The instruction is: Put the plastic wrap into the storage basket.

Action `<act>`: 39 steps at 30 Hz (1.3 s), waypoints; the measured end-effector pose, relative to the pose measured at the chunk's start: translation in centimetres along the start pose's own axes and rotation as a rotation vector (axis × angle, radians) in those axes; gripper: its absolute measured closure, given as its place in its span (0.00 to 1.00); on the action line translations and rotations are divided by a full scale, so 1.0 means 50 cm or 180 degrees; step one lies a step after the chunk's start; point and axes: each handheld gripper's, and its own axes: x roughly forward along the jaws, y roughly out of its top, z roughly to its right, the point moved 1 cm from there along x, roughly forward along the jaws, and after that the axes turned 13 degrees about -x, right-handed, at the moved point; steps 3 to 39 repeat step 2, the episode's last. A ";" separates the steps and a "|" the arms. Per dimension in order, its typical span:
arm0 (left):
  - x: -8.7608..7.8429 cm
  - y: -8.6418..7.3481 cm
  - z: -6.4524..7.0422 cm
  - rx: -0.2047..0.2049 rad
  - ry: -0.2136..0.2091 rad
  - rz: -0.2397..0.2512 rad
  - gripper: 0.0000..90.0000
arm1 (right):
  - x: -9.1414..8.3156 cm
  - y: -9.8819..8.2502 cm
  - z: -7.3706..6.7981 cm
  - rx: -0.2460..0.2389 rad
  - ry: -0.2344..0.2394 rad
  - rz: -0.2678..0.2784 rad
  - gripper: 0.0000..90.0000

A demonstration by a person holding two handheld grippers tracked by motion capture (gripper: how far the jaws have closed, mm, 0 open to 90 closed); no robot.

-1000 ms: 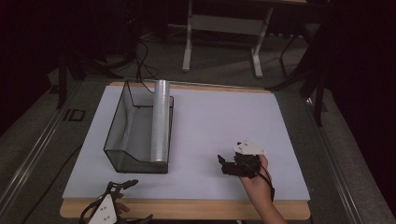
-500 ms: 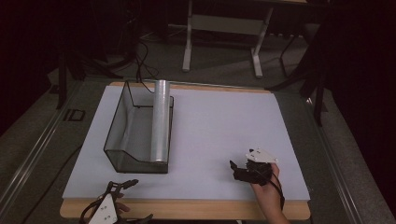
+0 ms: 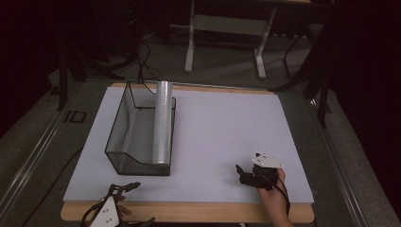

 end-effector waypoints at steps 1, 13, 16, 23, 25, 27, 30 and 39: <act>0.000 0.000 0.000 0.0000 0.0002 -0.0003 0.00 | 0.000 0.000 0.001 0.0002 -0.0001 -0.0002 0.15; 0.000 0.000 0.000 0.0001 0.0003 -0.0009 0.00 | 0.000 0.000 0.001 0.0009 0.0008 0.0000 0.15; 0.000 0.000 0.000 0.0001 0.0003 -0.0009 0.00 | 0.000 0.000 0.001 0.0009 0.0008 0.0000 0.15; 0.000 0.000 0.000 0.0001 0.0003 -0.0009 0.00 | 0.000 0.000 0.001 0.0009 0.0008 0.0000 0.15; 0.000 0.000 0.000 0.0001 0.0003 -0.0009 0.00 | 0.000 0.000 0.001 0.0009 0.0008 0.0000 0.15; 0.000 0.000 0.000 0.0001 0.0003 -0.0009 0.00 | 0.000 0.000 0.001 0.0009 0.0008 0.0000 0.15; 0.000 0.000 0.000 0.0001 0.0003 -0.0009 0.00 | 0.000 0.000 0.001 0.0009 0.0008 0.0000 0.15; 0.000 0.000 0.000 0.0001 0.0003 -0.0009 0.00 | 0.000 0.000 0.001 0.0009 0.0008 0.0000 0.15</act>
